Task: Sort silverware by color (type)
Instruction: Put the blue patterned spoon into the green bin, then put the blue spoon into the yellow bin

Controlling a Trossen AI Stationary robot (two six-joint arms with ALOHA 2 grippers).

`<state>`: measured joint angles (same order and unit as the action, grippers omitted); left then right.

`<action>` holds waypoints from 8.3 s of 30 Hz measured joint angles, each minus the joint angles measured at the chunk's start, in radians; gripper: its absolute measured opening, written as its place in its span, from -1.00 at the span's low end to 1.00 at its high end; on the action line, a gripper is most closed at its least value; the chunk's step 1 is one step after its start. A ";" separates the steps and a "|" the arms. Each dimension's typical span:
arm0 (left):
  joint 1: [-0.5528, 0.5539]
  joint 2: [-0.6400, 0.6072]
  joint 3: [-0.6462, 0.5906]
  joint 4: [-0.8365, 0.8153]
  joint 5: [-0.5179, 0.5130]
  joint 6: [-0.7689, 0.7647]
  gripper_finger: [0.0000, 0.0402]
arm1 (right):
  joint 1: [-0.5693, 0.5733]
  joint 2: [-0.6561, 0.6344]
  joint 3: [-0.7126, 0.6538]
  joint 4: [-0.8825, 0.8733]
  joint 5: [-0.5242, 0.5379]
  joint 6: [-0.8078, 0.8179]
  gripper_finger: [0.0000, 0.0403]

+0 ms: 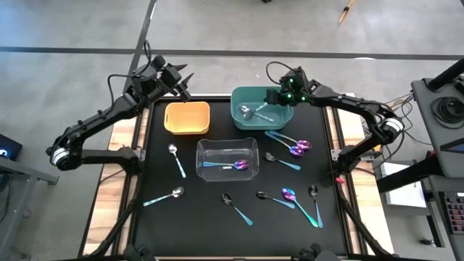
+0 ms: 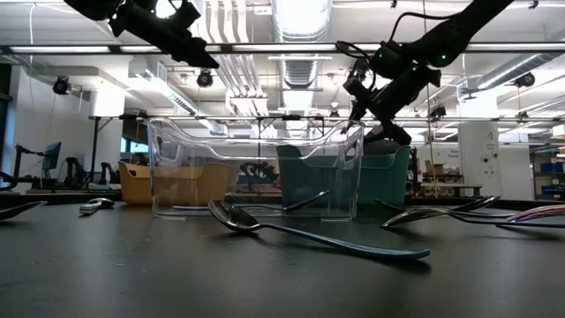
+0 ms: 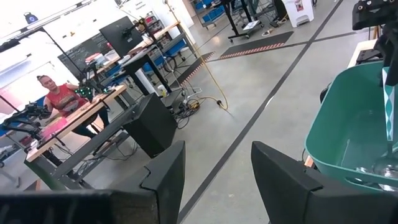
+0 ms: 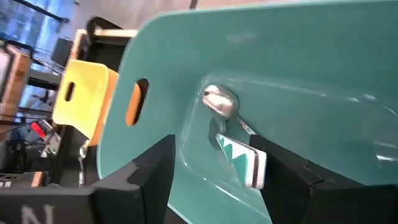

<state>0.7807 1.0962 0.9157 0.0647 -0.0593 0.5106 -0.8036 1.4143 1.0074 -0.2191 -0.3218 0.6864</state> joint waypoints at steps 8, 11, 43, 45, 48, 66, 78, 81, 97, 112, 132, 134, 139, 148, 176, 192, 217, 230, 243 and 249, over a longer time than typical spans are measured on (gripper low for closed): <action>0.000 0.000 0.000 0.001 0.000 0.000 -0.17 | 0.000 0.000 0.031 -0.049 0.000 -0.011 0.02; 0.000 0.000 0.000 0.002 0.000 0.000 -0.17 | -0.002 0.000 0.051 -0.093 0.008 -0.044 0.02; -0.066 -0.064 0.001 -0.179 0.000 -0.227 -0.17 | 0.122 -0.033 0.194 -0.325 0.165 -0.392 0.02; -0.100 -0.080 0.001 -0.221 0.000 -0.270 -0.17 | 0.154 -0.047 0.194 -0.321 0.166 -0.419 0.02; -0.164 -0.105 0.001 -0.279 0.000 -0.331 -0.17 | 0.203 -0.072 0.194 -0.310 0.167 -0.460 0.02; -0.643 -0.148 0.001 -0.336 -0.006 -0.532 -0.17 | 0.550 -0.176 0.186 -0.300 0.192 -0.433 0.02; -0.815 -0.118 0.001 -0.306 -0.011 -0.582 -0.17 | 0.713 -0.171 0.139 -0.459 0.192 -0.257 0.02; -0.832 -0.103 0.001 -0.293 -0.011 -0.582 -0.17 | 0.739 -0.170 0.129 -0.524 0.192 -0.232 0.02; -0.835 -0.077 0.001 -0.273 -0.012 -0.530 -0.17 | 0.769 -0.169 -0.073 -0.649 0.224 -0.275 0.02; -0.832 -0.077 0.001 -0.266 -0.122 -0.362 -0.17 | 0.769 -0.169 -0.300 -0.362 0.353 -0.359 0.02; -0.660 -0.081 0.000 -0.311 -0.126 -0.082 -0.17 | 0.769 -0.159 -0.462 -0.105 0.404 -0.392 0.02; -0.619 -0.084 0.000 -0.313 -0.124 -0.060 -0.17 | 0.768 -0.139 -0.467 -0.101 0.411 -0.395 0.02; -0.498 -0.100 -0.020 -0.310 -0.058 0.012 -0.17 | 0.769 -0.057 -0.463 -0.083 0.426 -0.394 0.02; -0.232 -0.116 -0.090 -0.254 0.127 0.057 -0.17 | 0.768 -0.001 -0.457 -0.069 0.433 -0.339 0.02; -0.072 -0.116 -0.140 -0.162 0.256 -0.077 -0.17 | 0.759 0.001 -0.456 -0.007 0.427 -0.357 -0.94; -0.074 -0.116 -0.140 -0.162 0.255 -0.300 -0.17 | 0.760 -0.167 -0.461 -0.029 0.442 -0.338 -0.95; -0.106 -0.116 -0.140 -0.162 0.287 -0.373 -0.17 | 0.760 -0.365 -0.331 -0.076 0.569 -0.430 -0.95; -0.120 -0.172 -0.184 -0.072 0.444 -0.352 -0.17 | 0.759 -0.307 -0.092 -0.057 0.664 -0.652 -0.95; -0.119 -0.344 -0.247 0.059 0.463 -0.313 -0.17 | 0.734 0.026 0.256 0.000 0.660 -0.873 -0.96; -0.119 -0.429 -0.307 0.082 0.462 -0.311 -0.17 | 0.724 0.183 0.428 -0.008 0.652 -0.959 -0.95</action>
<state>0.6621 0.6673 0.6086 0.1471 0.4030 0.2001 -0.0792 1.5969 1.4351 -0.2268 0.3305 -0.2727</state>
